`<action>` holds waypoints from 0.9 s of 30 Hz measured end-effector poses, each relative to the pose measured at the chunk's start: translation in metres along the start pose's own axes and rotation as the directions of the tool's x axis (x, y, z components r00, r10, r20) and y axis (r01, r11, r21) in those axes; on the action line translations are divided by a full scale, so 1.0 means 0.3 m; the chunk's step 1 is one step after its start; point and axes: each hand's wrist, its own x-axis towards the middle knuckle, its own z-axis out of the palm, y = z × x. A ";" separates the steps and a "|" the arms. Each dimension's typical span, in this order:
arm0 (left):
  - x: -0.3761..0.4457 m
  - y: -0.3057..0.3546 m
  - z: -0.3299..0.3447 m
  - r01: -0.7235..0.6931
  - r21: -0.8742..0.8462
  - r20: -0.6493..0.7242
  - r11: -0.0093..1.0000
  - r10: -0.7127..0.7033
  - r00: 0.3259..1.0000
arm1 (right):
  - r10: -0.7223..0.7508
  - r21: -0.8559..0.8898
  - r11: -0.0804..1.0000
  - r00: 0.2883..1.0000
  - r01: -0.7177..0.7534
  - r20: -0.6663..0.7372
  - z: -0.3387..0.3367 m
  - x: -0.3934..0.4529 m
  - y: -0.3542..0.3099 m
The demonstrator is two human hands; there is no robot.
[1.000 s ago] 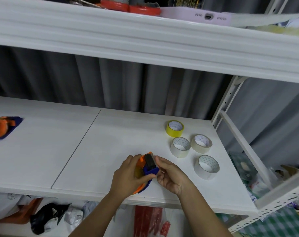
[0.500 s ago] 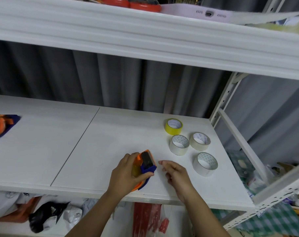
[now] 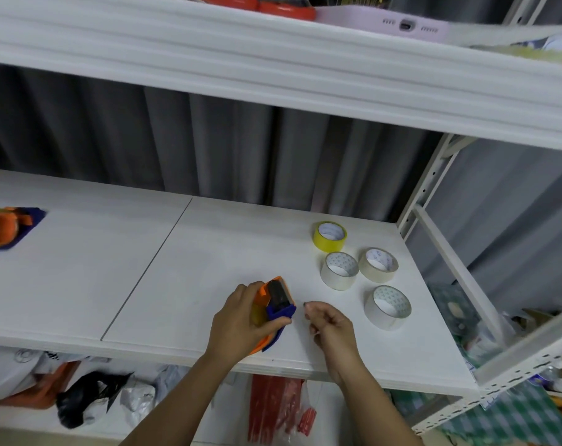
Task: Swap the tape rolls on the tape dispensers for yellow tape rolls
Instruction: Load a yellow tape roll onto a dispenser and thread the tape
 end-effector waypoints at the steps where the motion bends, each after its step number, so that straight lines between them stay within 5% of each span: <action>1: 0.001 0.000 0.001 0.003 -0.001 -0.003 1.000 -0.003 1.000 | -0.027 0.039 0.999 1.000 0.027 0.013 -0.001 0.004 -0.011; 7: 0.001 0.011 0.002 0.013 0.013 -0.018 1.000 -0.013 1.000 | -0.055 -0.198 0.976 0.982 0.091 0.182 0.017 0.004 -0.008; 12: 0.009 0.028 0.007 0.049 -0.003 -0.015 0.999 -0.049 0.999 | -0.049 -0.204 0.975 0.985 0.082 0.166 -0.024 0.017 0.019; 16: 0.048 0.069 0.031 0.136 -0.117 0.018 0.984 -0.135 0.991 | -0.066 -0.283 0.944 0.940 0.168 0.336 -0.035 0.032 0.007; 20: 0.110 0.111 0.046 0.277 -0.264 0.077 0.924 -0.266 0.961 | -0.025 -0.272 0.944 0.866 0.185 0.500 -0.033 0.058 -0.017; 27: 0.177 0.176 0.020 0.483 -0.408 0.239 0.774 -0.420 0.875 | 0.011 -0.274 0.943 0.807 0.188 0.591 -0.022 0.107 -0.049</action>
